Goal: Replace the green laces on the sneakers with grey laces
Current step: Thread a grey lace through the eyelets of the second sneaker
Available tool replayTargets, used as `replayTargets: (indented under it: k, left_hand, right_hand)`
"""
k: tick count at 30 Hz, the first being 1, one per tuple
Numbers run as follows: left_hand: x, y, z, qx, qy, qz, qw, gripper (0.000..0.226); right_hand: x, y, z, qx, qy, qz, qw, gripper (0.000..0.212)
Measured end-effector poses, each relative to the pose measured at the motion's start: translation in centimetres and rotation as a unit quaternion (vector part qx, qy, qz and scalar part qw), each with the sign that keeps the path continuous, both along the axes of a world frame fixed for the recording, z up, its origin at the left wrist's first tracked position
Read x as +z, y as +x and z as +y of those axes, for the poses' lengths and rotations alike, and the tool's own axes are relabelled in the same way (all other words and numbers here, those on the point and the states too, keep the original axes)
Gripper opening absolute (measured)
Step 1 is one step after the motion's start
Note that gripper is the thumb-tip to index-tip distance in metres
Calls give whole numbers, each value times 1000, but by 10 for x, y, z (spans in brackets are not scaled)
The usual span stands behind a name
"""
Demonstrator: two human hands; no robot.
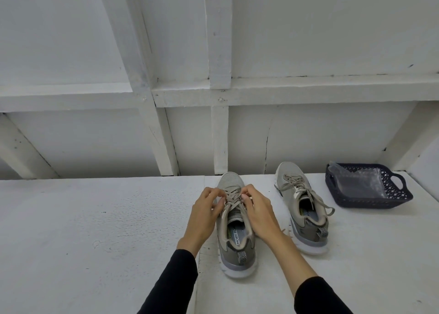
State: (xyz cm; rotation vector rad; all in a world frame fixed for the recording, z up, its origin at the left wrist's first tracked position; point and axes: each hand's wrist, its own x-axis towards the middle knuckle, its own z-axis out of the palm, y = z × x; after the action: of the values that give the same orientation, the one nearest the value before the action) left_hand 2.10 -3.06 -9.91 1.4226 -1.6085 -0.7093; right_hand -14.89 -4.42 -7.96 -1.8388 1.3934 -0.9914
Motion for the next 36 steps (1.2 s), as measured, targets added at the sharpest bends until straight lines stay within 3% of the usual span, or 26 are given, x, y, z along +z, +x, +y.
replayTargets:
  k: [3,8,18,24,30,33,36]
  left_hand:
    - [-5,-2,1,24,-26,-5,999,9]
    - [-6,5,-6,4,16,44,999,20]
    - [-12,-13,4,97,-37,-56,993,4]
    - [-9,-3,-1,52,3,-9,999,5]
    - [-13,-8,3,92,-31,-39,994,8]
    - [-14,-15,8,135,-25,-31,990,8]
    - [-11,-9,5,115,13,-7,993,9]
  right_hand:
    - [-1,0,-2,-10,28,-23,999,15]
    - [3,-4,-11,-1,77,-26,997,14]
    - [-6,11,0,-94,-1,22,995,9]
    - [-6,5,-11,-91,98,-25,991,8]
    - [-2,9,-3,-114,48,7,992,14]
    - [-6,14,1,-135,43,-16,990,13]
    - [-8,11,-4,-124,63,-56,989,15]
